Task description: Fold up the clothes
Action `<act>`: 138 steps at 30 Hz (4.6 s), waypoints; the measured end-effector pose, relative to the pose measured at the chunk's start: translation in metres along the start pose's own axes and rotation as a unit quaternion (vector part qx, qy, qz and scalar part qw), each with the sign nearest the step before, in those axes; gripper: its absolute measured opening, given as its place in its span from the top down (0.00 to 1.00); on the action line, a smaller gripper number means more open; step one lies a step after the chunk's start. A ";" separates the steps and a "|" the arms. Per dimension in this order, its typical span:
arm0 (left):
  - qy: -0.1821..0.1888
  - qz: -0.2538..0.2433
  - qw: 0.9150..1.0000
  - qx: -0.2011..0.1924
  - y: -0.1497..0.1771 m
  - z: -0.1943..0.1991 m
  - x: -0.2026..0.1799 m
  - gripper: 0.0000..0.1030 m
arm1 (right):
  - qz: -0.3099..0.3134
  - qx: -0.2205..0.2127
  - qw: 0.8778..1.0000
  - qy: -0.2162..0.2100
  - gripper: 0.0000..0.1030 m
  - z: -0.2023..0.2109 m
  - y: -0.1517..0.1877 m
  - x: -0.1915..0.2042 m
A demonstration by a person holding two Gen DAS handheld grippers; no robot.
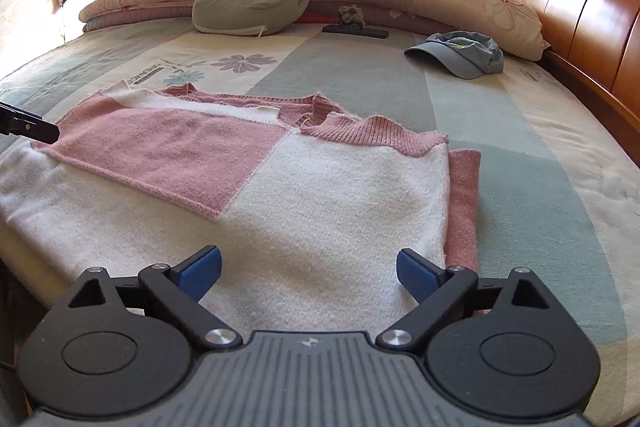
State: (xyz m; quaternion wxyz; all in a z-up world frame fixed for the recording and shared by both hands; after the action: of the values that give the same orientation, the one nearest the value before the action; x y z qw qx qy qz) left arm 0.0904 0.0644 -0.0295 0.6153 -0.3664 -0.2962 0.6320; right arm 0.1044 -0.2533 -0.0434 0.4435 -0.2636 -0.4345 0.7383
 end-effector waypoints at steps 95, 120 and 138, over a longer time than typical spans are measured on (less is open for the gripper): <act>0.040 0.104 0.993 0.028 -0.002 -0.059 0.022 0.09 | -0.160 -0.024 0.986 0.049 0.00 -0.048 -0.017 -0.065; 0.109 0.132 0.982 0.072 0.020 -0.052 -0.043 0.01 | -0.126 0.021 0.992 0.014 0.00 -0.035 -0.004 -0.019; 0.048 0.049 0.996 0.057 0.007 -0.023 -0.066 0.01 | -0.127 0.001 0.992 0.025 0.00 -0.034 0.000 -0.017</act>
State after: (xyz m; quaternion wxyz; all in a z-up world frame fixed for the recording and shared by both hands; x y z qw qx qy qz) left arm 0.1039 -0.0040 -0.0419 0.6169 -0.3747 -0.2109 0.6592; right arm 0.1387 -0.2541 -0.0597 0.5444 -0.2246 -0.4524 0.6697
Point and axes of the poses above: each gripper's, at about its wrist camera, not at the fingertips, and z roughly against the way its jaws point, x to its left, y to its underside, the point moved 2 cm from there along -z, roughly the way its jaws point, and after that the axes turned 11 degrees about -x, right-handed, at the moved point
